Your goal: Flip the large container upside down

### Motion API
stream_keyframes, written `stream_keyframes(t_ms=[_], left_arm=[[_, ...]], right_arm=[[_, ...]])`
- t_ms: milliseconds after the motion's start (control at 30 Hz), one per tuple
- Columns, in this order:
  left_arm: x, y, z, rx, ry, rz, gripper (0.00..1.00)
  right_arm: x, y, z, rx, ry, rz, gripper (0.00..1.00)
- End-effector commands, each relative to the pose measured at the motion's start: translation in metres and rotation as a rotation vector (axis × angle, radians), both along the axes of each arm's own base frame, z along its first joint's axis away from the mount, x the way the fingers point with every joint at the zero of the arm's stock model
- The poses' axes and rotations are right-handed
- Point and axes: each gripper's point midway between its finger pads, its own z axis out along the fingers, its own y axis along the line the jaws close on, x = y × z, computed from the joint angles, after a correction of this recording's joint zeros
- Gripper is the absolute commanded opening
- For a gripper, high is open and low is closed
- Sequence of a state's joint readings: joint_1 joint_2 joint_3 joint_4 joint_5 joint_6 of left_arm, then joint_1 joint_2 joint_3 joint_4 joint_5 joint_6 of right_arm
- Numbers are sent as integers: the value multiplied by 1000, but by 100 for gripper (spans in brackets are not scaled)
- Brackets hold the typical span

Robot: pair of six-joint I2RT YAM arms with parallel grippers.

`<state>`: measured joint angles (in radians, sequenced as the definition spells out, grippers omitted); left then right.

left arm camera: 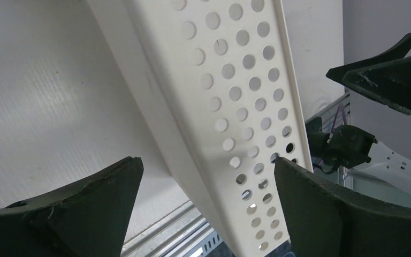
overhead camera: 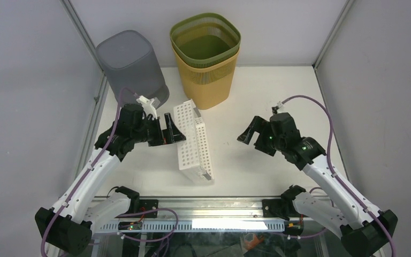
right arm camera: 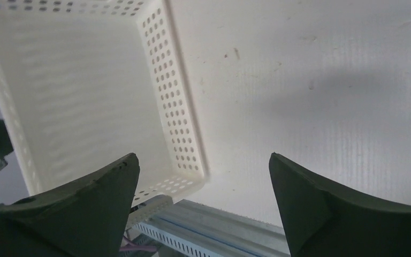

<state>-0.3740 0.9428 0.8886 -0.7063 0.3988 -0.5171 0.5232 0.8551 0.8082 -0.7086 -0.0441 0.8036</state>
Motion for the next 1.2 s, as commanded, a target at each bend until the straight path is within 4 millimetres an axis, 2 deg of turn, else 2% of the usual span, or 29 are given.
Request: stream_keyframes(t_ms=[0,133,233,367,500,600,667,800,867,1033,1067,1167], left_arm=[[3,-12,19,-68,-67,-44,99],[5,-18,26,-107,-76,-53,99],[8,-26,34,-145,-86,-65,99],[9,-36,34,-150,-86,-77,99],[11,-38,32,-143,-85,-73,99],[13,-38,33,-145,-84,-71,99],[14,-38,33,-145,-86,-64,99],[13,-38,33,-146,-87,-59,99],[13,-37,32,-146,-85,-59,99],[13,-37,32,-143,-84,-60,99],[13,-38,32,-143,-85,-61,99],[13,-38,33,-145,-89,-64,99]], right_arm=[[-4,46,51,102,-150,193,95],[-20,86,75,184,-208,312,95],[-20,92,84,190,-237,298,95],[-20,88,84,96,-235,297,95],[-32,119,90,72,-231,411,95],[-31,139,83,8,-219,436,94],[-24,146,75,-40,-203,424,86],[-10,150,64,-88,-199,377,48],[-8,152,61,-92,-199,376,33],[-7,146,54,-106,-186,349,5],[-7,143,53,-102,-186,333,0],[-9,129,51,-52,-176,284,0]])
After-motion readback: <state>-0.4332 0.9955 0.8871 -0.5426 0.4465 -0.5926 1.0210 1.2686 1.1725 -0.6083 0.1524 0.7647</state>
